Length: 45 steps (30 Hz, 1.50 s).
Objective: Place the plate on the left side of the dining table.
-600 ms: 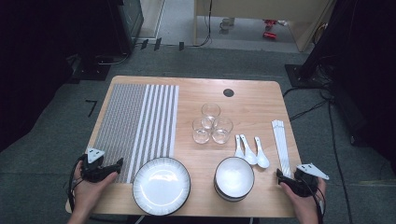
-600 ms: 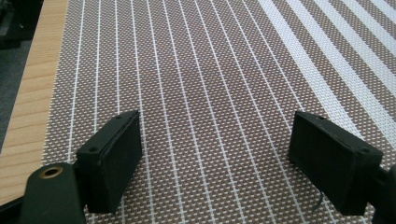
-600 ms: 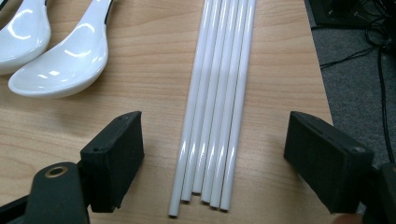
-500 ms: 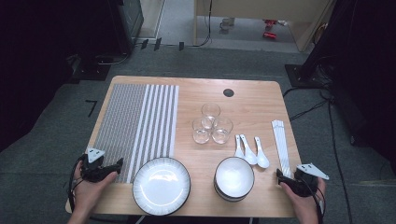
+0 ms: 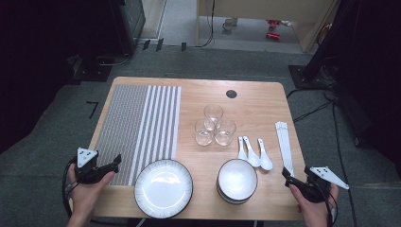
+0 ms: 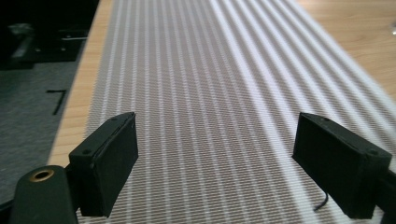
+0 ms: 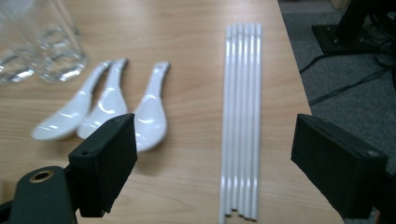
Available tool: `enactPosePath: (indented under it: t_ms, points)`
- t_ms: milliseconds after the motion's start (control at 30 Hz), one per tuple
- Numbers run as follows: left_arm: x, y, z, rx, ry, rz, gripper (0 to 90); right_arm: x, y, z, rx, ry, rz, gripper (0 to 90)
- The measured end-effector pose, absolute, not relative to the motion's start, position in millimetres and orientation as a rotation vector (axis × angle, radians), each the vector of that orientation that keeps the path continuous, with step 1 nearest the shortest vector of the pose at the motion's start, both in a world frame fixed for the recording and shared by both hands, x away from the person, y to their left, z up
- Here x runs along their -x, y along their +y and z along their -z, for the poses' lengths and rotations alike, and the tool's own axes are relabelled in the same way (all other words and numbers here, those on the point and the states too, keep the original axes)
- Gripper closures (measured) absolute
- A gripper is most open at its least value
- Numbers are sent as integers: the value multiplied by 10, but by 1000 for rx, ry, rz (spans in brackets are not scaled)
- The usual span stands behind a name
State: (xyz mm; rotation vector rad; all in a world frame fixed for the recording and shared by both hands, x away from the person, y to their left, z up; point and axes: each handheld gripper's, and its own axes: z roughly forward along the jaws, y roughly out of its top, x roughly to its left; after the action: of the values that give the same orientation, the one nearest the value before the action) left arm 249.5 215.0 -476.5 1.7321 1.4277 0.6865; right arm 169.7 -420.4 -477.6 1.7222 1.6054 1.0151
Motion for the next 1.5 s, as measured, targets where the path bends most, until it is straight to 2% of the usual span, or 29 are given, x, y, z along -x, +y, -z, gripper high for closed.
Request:
enactPosePath:
  t_ms: [133, 300, 400, 633, 1500]
  points:
    - [-2443, 2055, 4694, -1713, 1391, -724, 142, -1658, -4069, 4596, -1678, 1595, -1050, 147]
    - [-2423, 2032, 4624, -1690, 1368, -646, 143, -1621, -3903, 4363, -1634, 1601, -1098, 147]
    - [-2376, 2029, 4607, -1670, 1338, -650, 208, -1606, -3803, 4250, -1606, 1618, -1121, 143]
    - [-2360, 2000, 4575, -1671, 1327, -613, 172, -1617, -3507, 4040, -1536, 1669, -1164, 135]
    - [-2286, 1776, 4549, -1721, 1280, -498, 163, -1765, -2500, 3864, -1440, 1844, -1205, 138]
